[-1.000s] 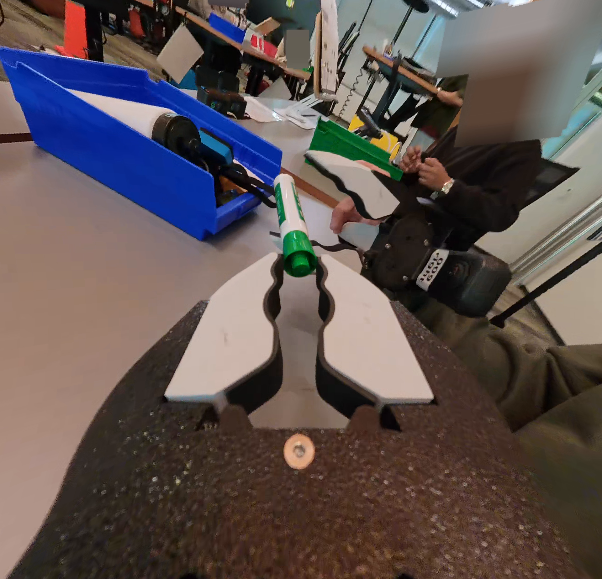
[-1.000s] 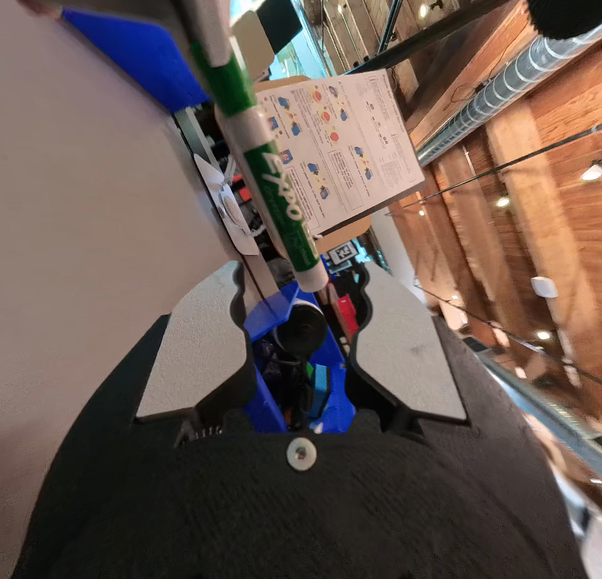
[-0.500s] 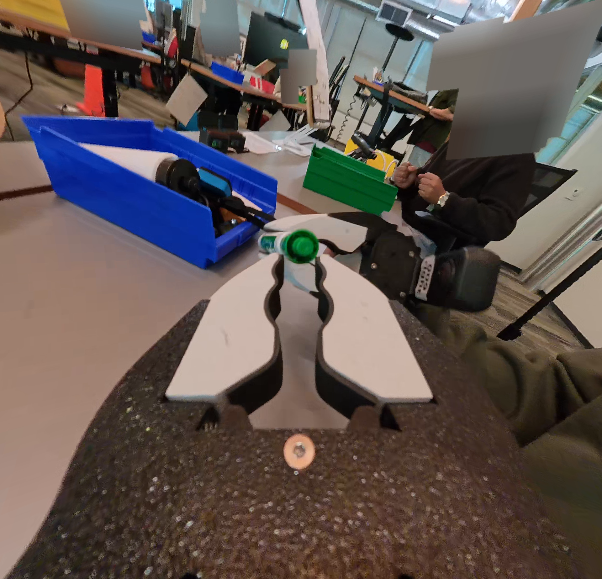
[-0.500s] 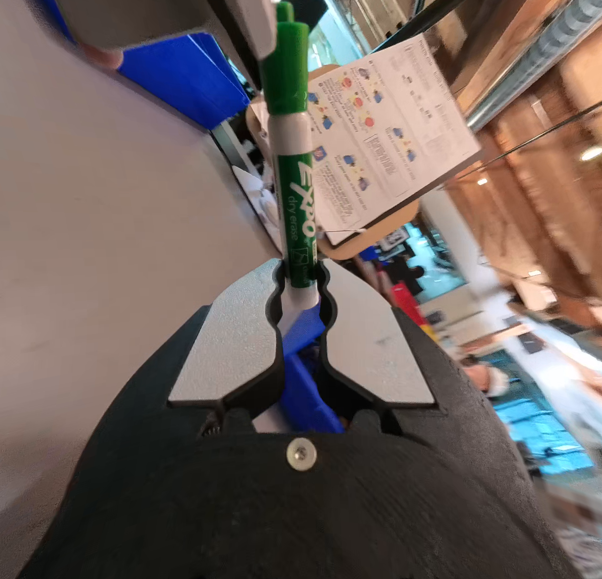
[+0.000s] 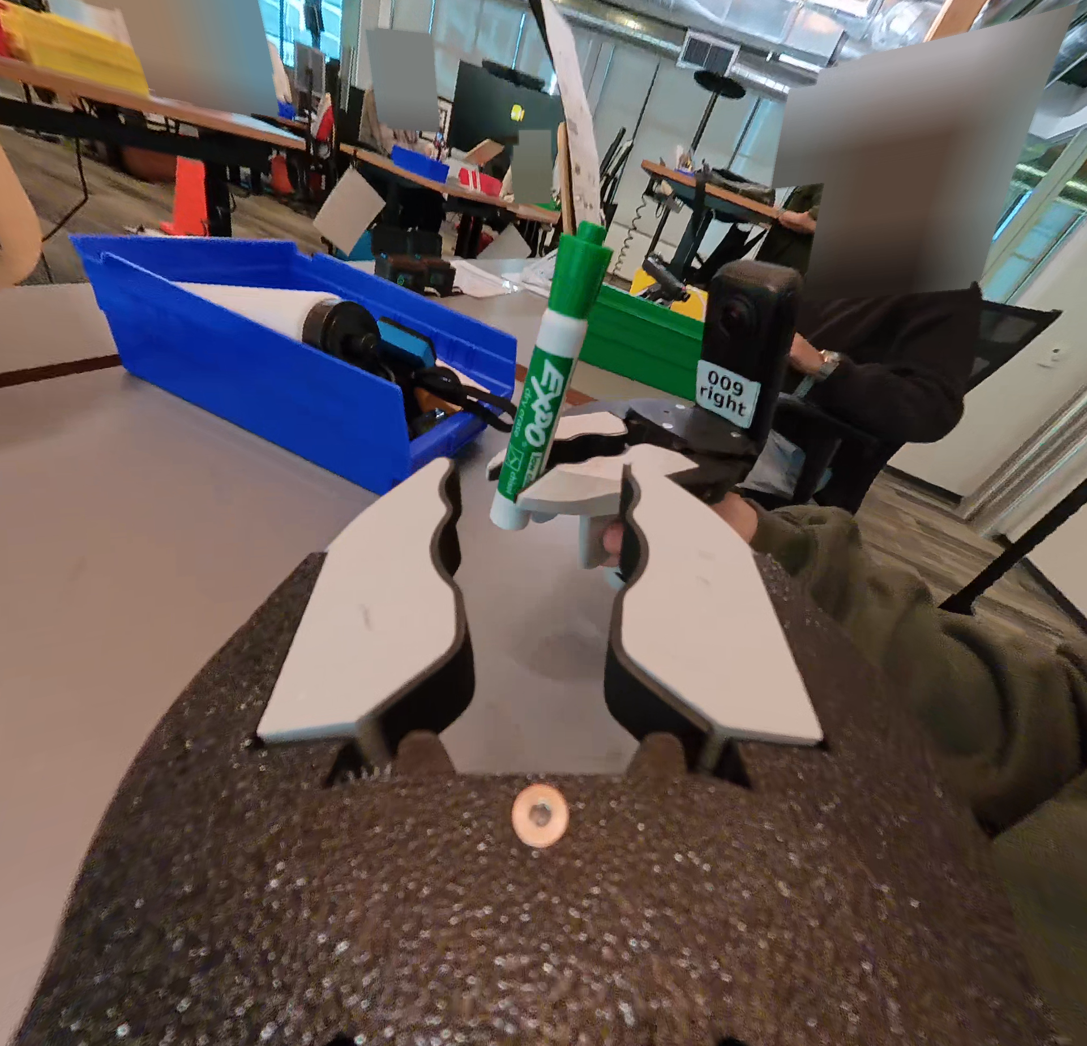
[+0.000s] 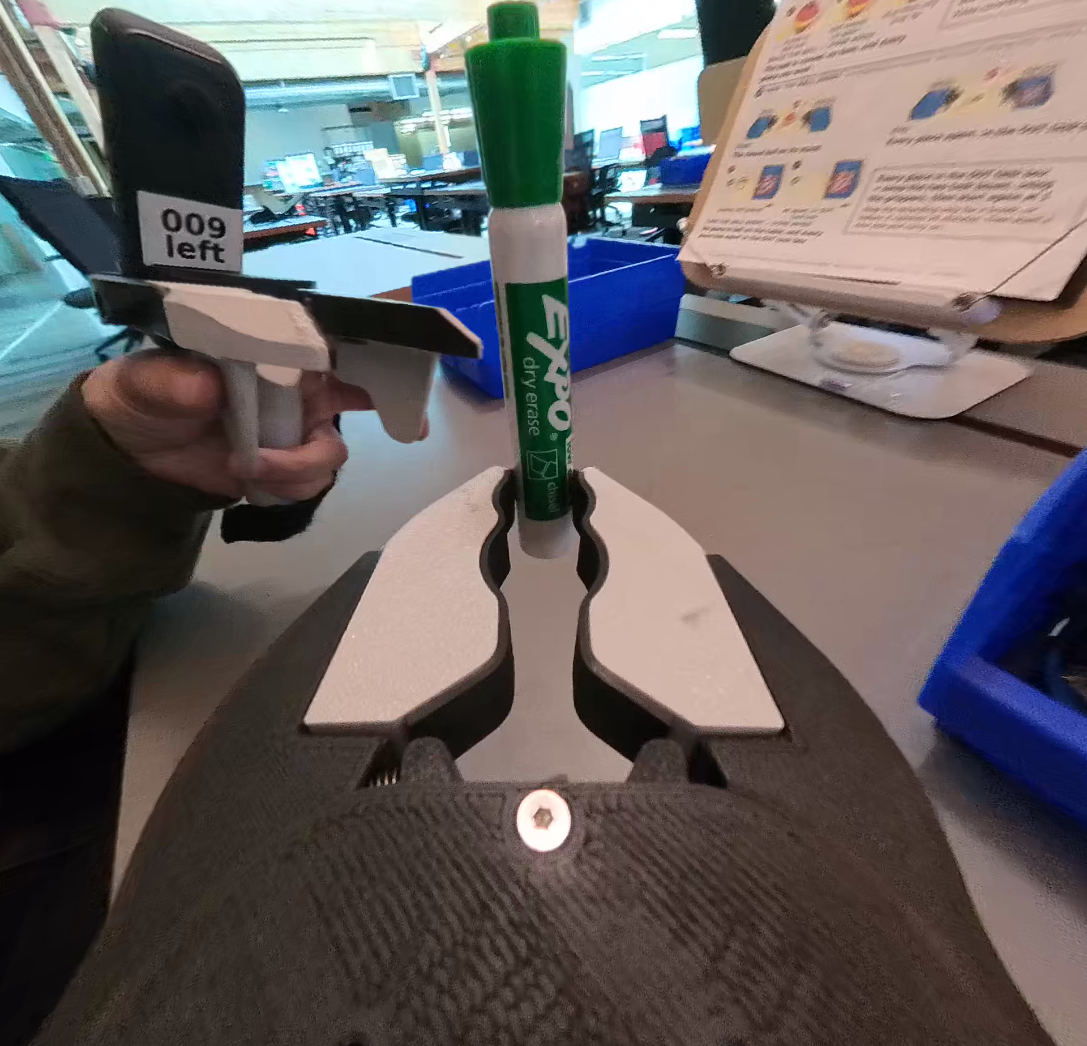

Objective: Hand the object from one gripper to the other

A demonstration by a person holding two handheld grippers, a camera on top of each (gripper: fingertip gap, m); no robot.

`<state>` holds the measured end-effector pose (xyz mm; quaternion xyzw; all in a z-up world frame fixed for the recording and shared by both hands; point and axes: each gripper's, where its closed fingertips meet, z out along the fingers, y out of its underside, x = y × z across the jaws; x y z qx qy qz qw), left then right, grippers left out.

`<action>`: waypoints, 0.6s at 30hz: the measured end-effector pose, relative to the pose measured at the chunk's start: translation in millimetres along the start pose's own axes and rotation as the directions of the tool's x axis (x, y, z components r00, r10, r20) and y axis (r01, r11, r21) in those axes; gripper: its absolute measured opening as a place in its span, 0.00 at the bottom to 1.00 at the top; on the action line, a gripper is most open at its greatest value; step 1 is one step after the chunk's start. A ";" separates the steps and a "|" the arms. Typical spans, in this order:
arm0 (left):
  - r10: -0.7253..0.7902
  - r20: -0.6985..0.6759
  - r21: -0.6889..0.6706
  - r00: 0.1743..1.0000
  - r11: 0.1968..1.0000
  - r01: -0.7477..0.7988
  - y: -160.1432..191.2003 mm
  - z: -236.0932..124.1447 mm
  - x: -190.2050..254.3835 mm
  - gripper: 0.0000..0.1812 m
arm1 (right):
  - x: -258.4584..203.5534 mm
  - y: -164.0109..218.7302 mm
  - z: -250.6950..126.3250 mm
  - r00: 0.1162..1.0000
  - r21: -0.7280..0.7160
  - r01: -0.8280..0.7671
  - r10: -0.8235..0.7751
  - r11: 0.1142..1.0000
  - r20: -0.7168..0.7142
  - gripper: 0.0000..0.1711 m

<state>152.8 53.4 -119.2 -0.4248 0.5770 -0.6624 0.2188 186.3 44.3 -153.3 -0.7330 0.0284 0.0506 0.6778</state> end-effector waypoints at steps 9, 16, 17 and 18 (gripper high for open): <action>0.034 -0.080 0.012 0.996 0.999 -0.033 5.5 -2.0 1.6 0.22 | -47.3 19.6 13.9 0.957 -0.124 -0.072 0.104 0.990 0.271 0.11; 0.157 -0.133 -0.005 0.979 0.987 -0.159 10.6 -6.5 11.1 0.10 | -59.3 29.2 15.7 0.941 -0.179 -0.044 0.101 0.983 0.323 0.11; 0.161 -0.124 -0.017 0.979 0.986 -0.164 11.8 -5.7 9.1 0.10 | -57.0 30.8 16.1 0.947 -0.192 -0.037 0.096 0.981 0.307 0.11; 0.146 -0.108 -0.032 0.983 0.988 -0.150 11.6 -4.4 6.4 0.10 | -54.1 30.8 16.8 0.952 -0.196 -0.044 0.100 0.980 0.290 0.11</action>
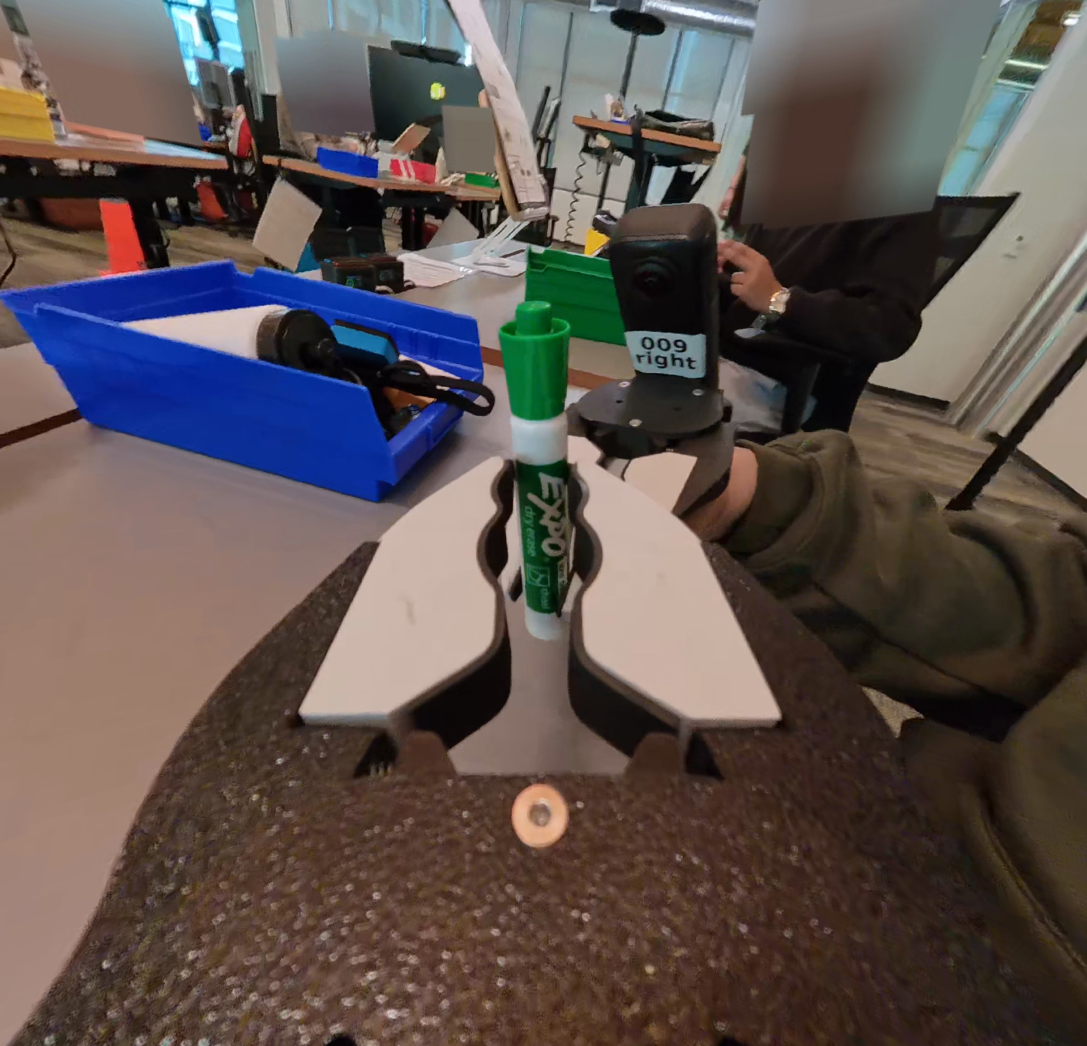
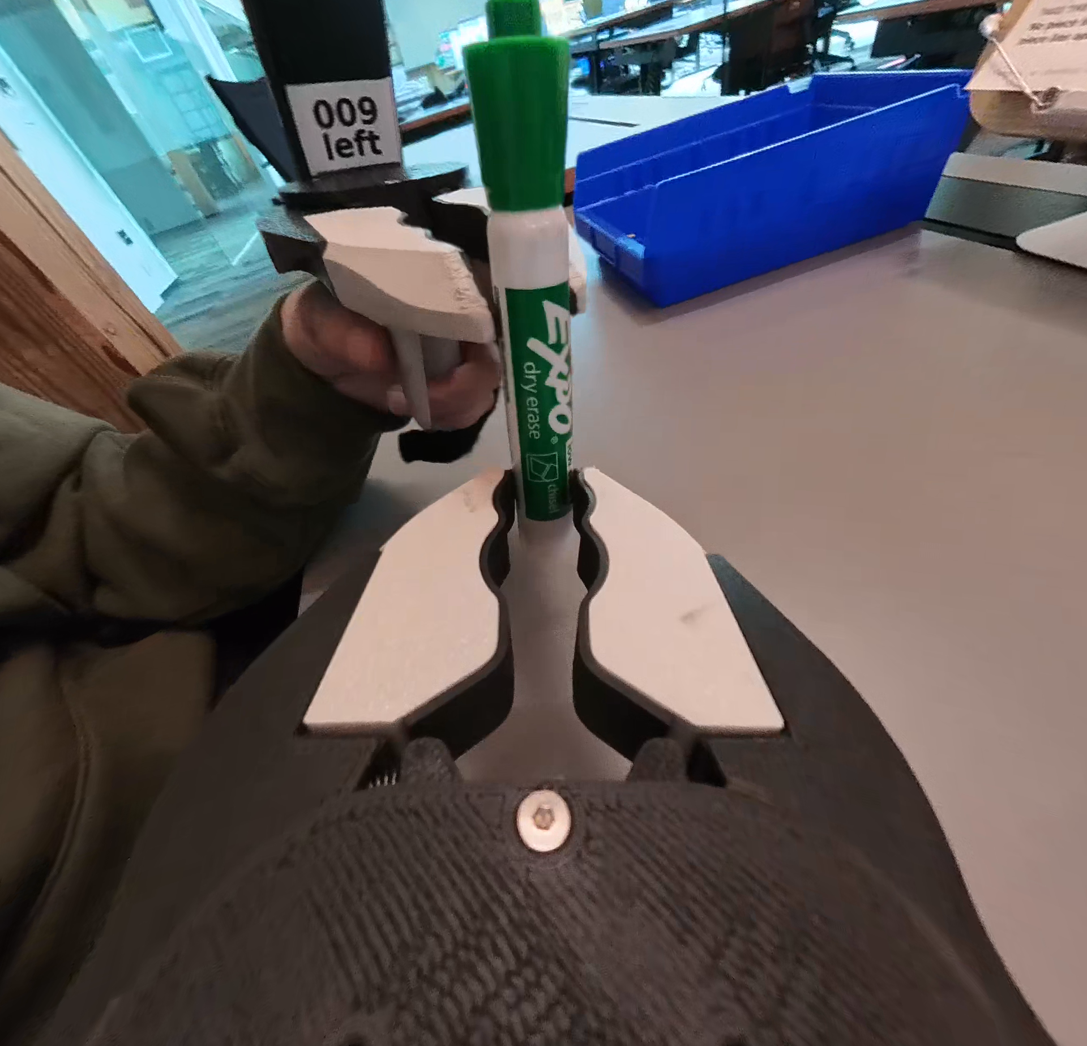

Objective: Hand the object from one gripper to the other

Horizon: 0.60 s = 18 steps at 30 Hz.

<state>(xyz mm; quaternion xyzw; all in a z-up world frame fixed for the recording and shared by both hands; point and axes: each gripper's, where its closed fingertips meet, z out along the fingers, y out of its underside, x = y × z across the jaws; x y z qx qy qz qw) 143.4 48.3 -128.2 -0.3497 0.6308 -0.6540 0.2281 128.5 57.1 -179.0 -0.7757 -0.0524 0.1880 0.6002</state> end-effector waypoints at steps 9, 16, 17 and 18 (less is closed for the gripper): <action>-0.073 0.075 0.046 0.994 0.996 0.070 -6.2 3.7 -9.7 0.10 | 13.4 -7.5 -8.5 0.994 0.051 0.050 -0.044 0.997 -0.104 0.11; -0.090 0.094 0.052 0.992 0.995 0.085 -6.9 0.9 -13.3 0.10 | 14.3 -8.6 -6.0 0.990 0.056 0.070 -0.063 0.996 -0.129 0.11; -0.098 0.093 0.049 0.991 0.994 0.094 -6.0 1.6 -13.8 0.10 | 14.8 -7.5 -5.8 0.989 0.046 0.072 -0.065 0.996 -0.132 0.11; -0.110 0.095 0.050 0.989 0.993 0.106 -5.7 2.4 -14.4 0.10 | 15.8 -7.2 -6.0 0.988 0.042 0.073 -0.066 0.996 -0.138 0.11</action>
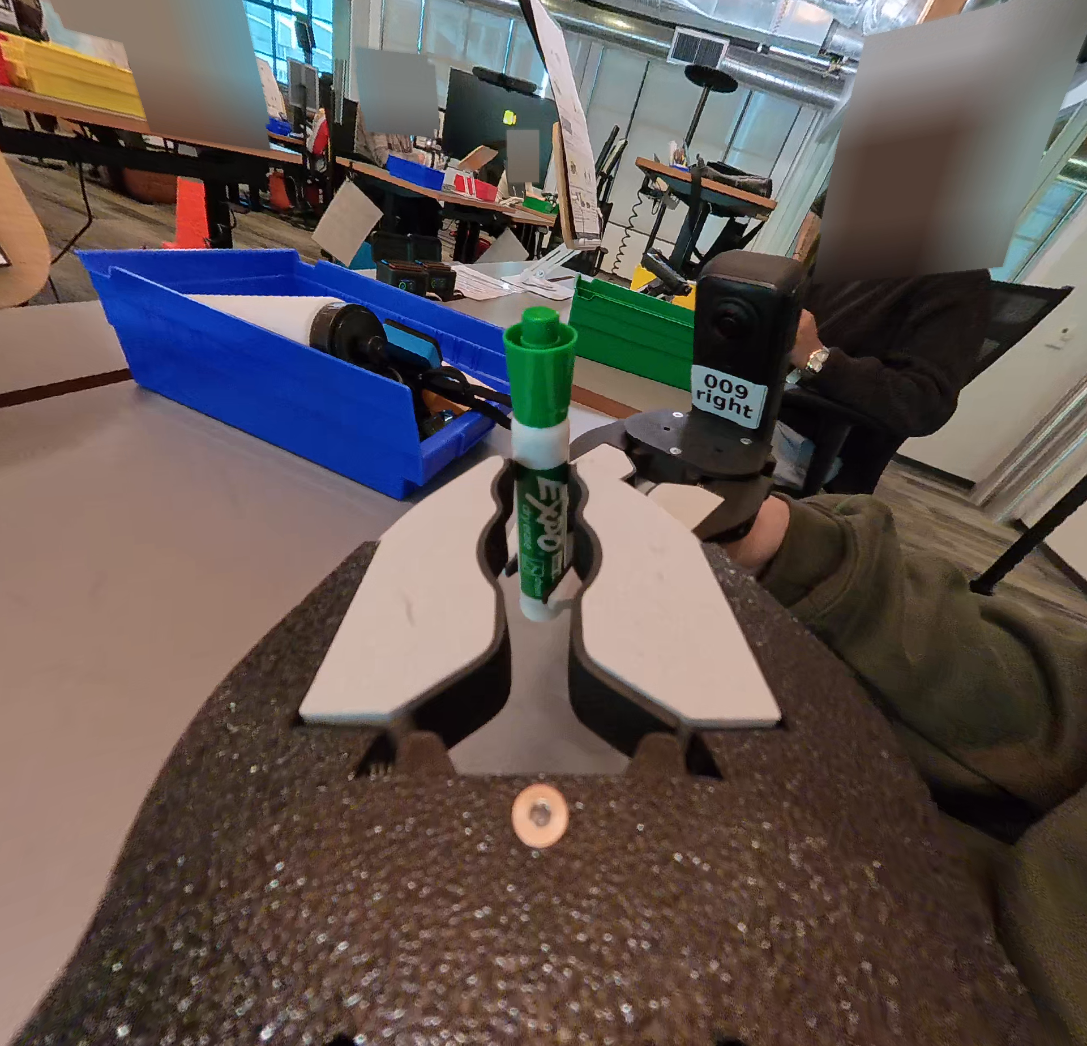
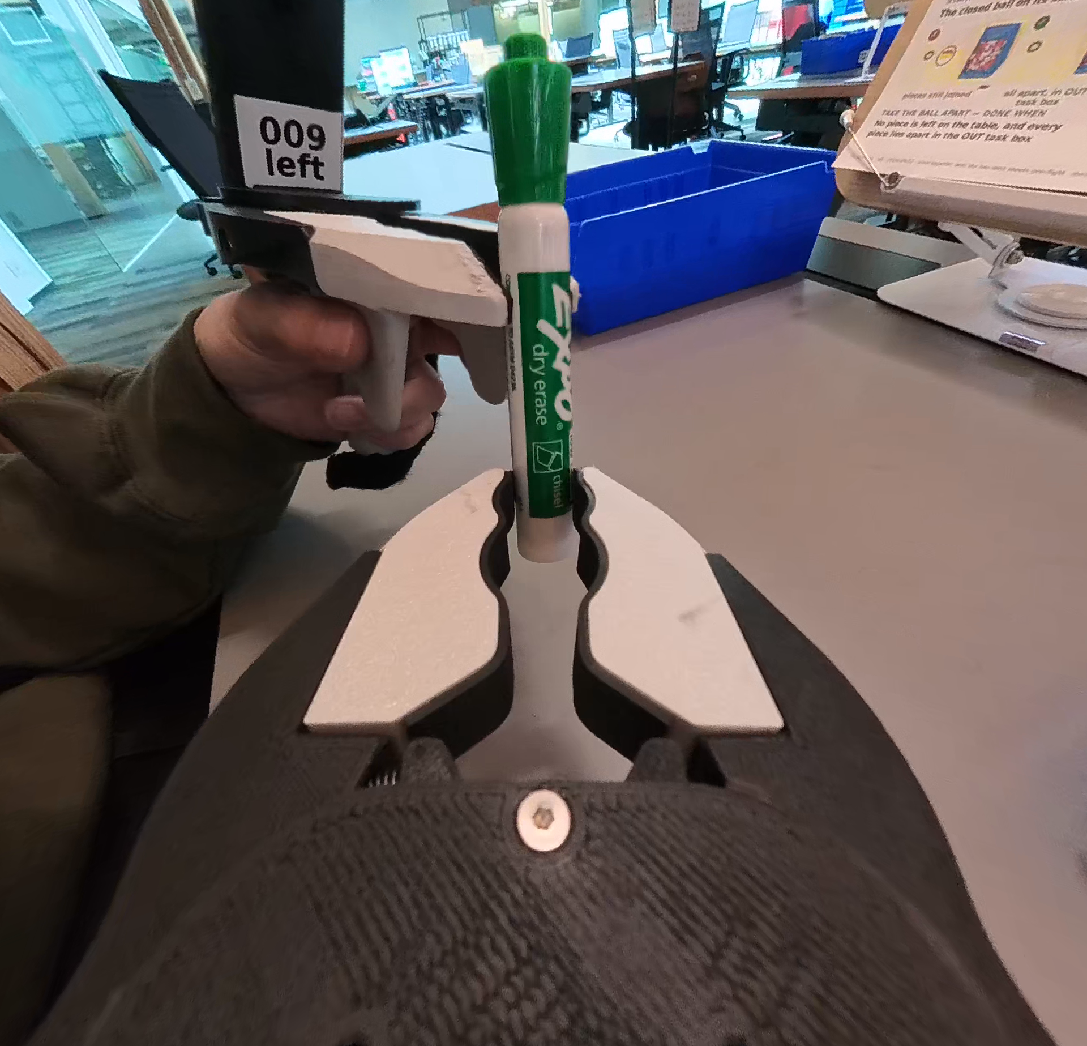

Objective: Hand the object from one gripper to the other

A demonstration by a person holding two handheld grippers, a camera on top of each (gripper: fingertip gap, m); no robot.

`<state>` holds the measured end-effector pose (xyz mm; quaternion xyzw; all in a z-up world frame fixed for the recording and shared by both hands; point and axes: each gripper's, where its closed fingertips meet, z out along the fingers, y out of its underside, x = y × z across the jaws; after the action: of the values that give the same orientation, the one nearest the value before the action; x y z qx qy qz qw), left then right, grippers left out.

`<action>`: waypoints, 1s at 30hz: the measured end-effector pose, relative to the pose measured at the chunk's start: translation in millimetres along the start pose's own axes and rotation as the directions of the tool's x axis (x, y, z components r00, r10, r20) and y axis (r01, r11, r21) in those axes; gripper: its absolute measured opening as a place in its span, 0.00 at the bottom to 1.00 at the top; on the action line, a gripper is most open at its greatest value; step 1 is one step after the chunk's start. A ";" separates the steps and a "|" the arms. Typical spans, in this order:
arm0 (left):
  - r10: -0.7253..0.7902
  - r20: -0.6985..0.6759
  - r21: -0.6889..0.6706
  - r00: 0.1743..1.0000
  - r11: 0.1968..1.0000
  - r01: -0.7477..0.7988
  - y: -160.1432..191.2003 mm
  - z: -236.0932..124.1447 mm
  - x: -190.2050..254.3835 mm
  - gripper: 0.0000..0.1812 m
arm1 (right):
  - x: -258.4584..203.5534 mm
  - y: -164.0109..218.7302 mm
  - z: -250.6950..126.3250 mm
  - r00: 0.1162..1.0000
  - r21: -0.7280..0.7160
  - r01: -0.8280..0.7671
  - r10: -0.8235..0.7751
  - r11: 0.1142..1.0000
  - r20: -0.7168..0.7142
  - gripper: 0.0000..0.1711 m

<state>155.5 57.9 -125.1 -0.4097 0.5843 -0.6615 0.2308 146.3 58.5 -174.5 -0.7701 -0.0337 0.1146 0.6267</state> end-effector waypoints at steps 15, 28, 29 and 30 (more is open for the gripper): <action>-0.029 0.069 0.049 0.997 0.998 0.025 -10.3 -2.8 -3.6 0.10 | 12.6 -14.2 -9.4 0.982 -0.001 0.112 -0.111 0.994 -0.155 0.12; -0.088 0.202 0.168 0.975 0.984 0.054 -23.1 -7.2 -15.9 0.09 | 24.3 -32.1 -4.2 0.741 -0.153 0.491 -0.504 0.858 -0.444 0.10; -0.072 0.204 0.164 0.976 0.986 0.038 -23.0 -7.6 -15.4 0.10 | 23.2 -31.7 -4.0 0.747 -0.162 0.490 -0.508 0.857 -0.429 0.10; -0.056 0.197 0.160 0.979 0.987 0.024 -23.2 -7.7 -14.9 0.10 | 21.1 -31.0 -3.9 0.774 -0.148 0.472 -0.489 0.869 -0.402 0.10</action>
<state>161.5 79.0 -106.6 -0.4668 0.4959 -0.6649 0.3067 170.5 65.4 -146.4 -0.7538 -0.0935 -0.2208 0.6118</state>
